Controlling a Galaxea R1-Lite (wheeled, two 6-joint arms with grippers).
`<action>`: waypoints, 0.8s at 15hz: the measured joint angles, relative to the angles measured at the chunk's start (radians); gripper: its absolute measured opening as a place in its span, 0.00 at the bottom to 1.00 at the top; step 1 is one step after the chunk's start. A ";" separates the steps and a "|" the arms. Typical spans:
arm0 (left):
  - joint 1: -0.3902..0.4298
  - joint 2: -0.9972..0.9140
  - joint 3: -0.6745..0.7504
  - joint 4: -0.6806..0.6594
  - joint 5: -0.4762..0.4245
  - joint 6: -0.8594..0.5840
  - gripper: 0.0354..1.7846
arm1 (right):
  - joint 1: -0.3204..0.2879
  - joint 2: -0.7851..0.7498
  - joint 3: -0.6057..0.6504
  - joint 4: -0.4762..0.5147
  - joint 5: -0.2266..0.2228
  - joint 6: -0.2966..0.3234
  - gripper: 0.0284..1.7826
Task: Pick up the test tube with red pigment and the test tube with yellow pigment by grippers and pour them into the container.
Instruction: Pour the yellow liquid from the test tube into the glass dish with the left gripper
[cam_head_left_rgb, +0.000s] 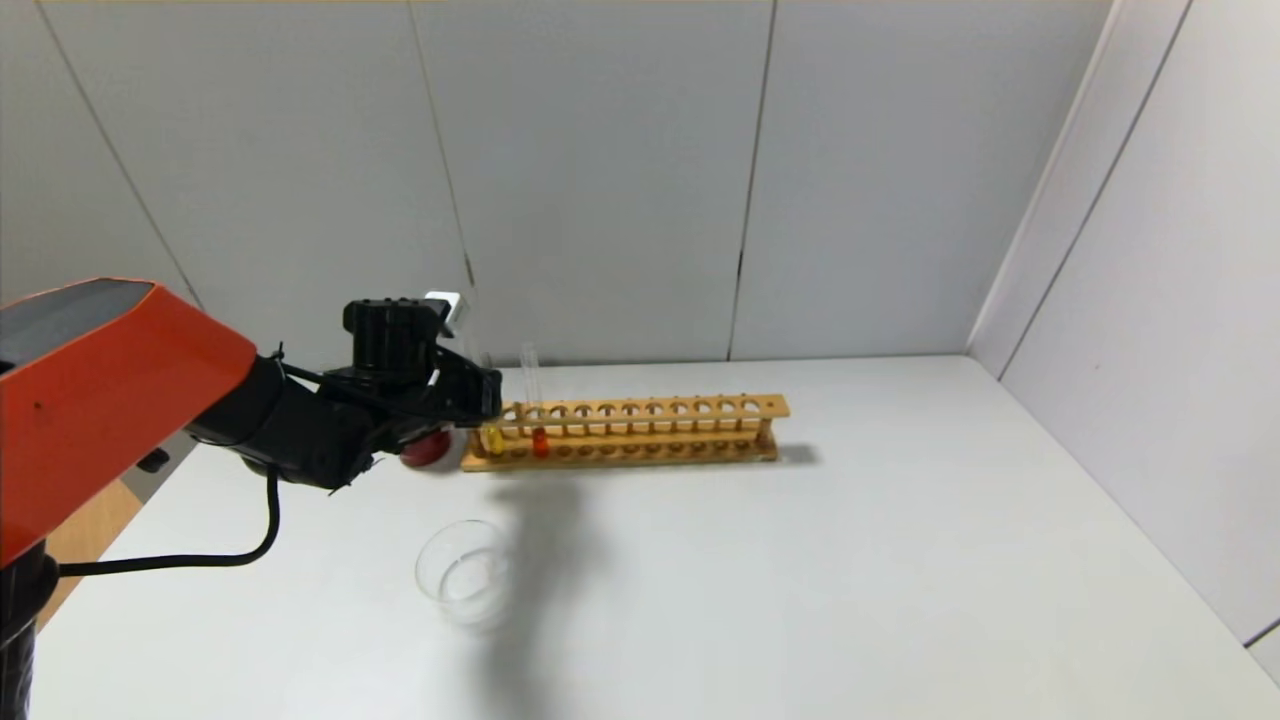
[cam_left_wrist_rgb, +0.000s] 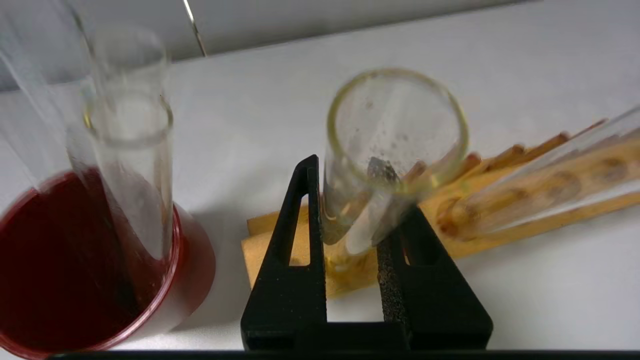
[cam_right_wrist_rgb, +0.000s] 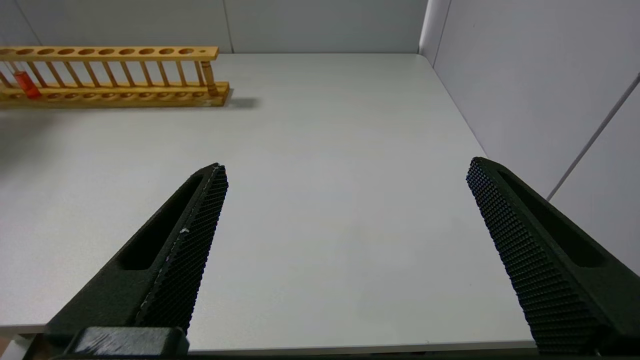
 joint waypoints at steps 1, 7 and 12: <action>-0.003 -0.010 -0.007 0.000 0.003 0.000 0.17 | 0.000 0.000 0.000 0.000 0.000 0.000 0.98; -0.008 -0.117 -0.034 0.044 0.004 0.003 0.17 | 0.000 0.000 0.000 0.000 0.000 0.000 0.98; -0.009 -0.245 -0.076 0.162 0.007 0.033 0.17 | 0.000 0.000 0.000 0.000 0.000 0.000 0.98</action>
